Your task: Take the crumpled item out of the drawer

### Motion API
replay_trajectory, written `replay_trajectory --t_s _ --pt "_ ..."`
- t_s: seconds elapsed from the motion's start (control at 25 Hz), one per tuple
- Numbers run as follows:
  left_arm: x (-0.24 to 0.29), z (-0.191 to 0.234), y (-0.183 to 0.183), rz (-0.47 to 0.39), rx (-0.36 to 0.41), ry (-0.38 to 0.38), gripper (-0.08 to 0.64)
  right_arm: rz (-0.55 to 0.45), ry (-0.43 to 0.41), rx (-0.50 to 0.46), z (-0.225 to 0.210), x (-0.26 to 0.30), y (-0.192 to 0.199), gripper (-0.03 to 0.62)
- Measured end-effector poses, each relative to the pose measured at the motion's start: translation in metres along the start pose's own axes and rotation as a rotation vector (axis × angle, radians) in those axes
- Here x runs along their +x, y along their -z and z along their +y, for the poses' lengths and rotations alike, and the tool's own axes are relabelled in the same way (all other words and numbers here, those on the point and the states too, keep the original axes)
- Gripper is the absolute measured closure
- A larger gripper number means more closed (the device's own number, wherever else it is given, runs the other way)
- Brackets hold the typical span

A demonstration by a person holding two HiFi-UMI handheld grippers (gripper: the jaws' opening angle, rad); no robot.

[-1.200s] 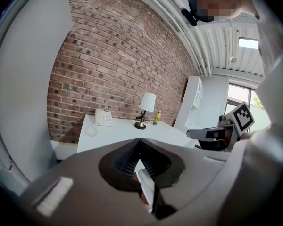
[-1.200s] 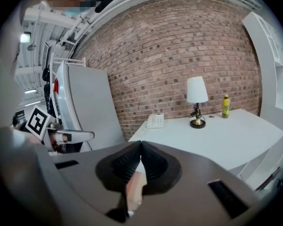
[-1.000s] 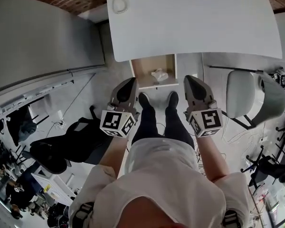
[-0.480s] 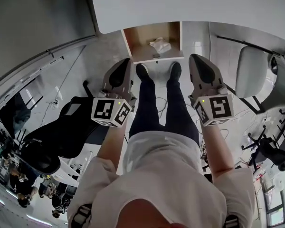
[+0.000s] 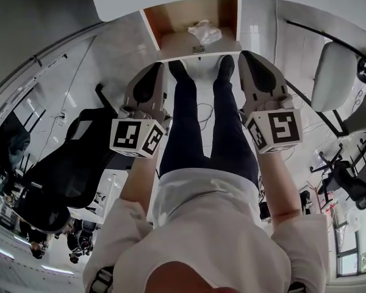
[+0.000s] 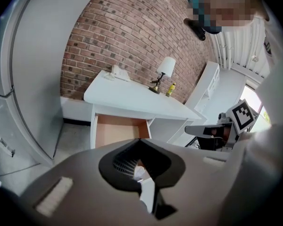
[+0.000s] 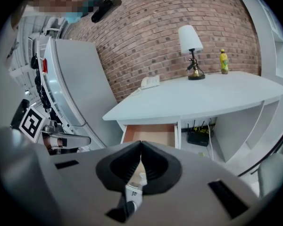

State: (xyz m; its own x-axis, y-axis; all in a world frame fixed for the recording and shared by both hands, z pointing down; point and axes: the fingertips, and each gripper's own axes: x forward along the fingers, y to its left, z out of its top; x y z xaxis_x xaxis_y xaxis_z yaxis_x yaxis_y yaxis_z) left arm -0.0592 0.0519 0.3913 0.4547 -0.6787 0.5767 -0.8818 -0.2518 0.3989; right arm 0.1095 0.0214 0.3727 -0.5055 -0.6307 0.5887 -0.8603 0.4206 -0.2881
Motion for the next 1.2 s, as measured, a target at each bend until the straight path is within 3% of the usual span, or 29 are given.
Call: replay_trajectory --t_s 0.4,0.96,1.0,1.04,1.08,1.2 --pt "0.007 0.015 0.06 0.068 -0.054 -0.013 0.551 0.098 0.006 0.039 0.001 0.017 0.065 0.583" --pt "0.007 0.016 0.081 0.091 -0.068 -0.015 0.551 0.185 -0.034 0.021 0.008 0.031 0.096 0.583" --pt "0.007 0.016 0.081 0.089 -0.069 -0.015 0.551 0.211 -0.05 0.031 0.01 0.034 0.102 0.529" --pt "0.007 0.017 0.081 0.086 -0.071 -0.015 0.551 0.241 -0.065 0.049 0.012 0.038 0.108 0.372" --pt "0.007 0.018 0.081 0.085 -0.072 -0.016 0.551 0.266 -0.073 0.068 0.012 0.041 0.113 0.345" --pt "0.005 0.021 0.084 0.083 -0.079 -0.018 0.551 0.317 -0.066 0.074 0.01 0.05 0.125 0.345"
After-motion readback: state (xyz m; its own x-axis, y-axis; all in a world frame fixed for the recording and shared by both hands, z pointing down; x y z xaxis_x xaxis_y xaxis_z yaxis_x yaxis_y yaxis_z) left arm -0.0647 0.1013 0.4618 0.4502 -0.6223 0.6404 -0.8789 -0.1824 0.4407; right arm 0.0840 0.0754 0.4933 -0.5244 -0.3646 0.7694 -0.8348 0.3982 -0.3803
